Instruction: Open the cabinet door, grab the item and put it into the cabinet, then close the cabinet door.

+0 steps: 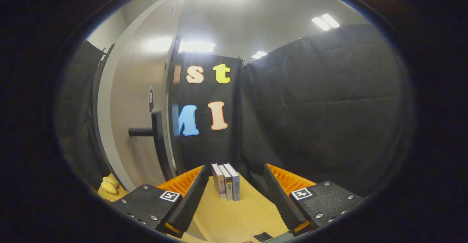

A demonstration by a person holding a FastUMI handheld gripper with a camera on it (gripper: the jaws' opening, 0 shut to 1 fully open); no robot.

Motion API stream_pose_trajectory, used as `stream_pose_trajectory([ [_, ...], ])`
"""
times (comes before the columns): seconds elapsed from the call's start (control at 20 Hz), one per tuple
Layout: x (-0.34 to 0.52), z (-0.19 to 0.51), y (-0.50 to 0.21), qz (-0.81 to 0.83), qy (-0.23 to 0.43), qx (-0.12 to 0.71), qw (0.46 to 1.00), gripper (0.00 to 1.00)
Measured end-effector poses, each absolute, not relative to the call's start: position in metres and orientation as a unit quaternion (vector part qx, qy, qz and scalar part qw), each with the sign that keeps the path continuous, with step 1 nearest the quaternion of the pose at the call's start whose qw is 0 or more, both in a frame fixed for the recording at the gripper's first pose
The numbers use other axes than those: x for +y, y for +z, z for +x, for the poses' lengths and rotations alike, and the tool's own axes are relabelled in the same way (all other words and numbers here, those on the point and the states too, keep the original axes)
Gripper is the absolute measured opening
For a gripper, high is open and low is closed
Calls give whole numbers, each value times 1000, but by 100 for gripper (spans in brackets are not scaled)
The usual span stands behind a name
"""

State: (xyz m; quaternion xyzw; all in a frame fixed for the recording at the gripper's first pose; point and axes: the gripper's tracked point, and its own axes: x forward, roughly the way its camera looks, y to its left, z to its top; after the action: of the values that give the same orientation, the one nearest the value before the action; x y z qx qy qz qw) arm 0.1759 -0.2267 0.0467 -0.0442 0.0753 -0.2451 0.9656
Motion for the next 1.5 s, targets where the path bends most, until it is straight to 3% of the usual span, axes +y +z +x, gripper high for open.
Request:
stream_pose_trajectory([
  [0.2, -217, 178, 42, -33, -236, 76, 968, 90],
  [1.5, -44, 228, 23, -34, -92, 81, 992, 89],
])
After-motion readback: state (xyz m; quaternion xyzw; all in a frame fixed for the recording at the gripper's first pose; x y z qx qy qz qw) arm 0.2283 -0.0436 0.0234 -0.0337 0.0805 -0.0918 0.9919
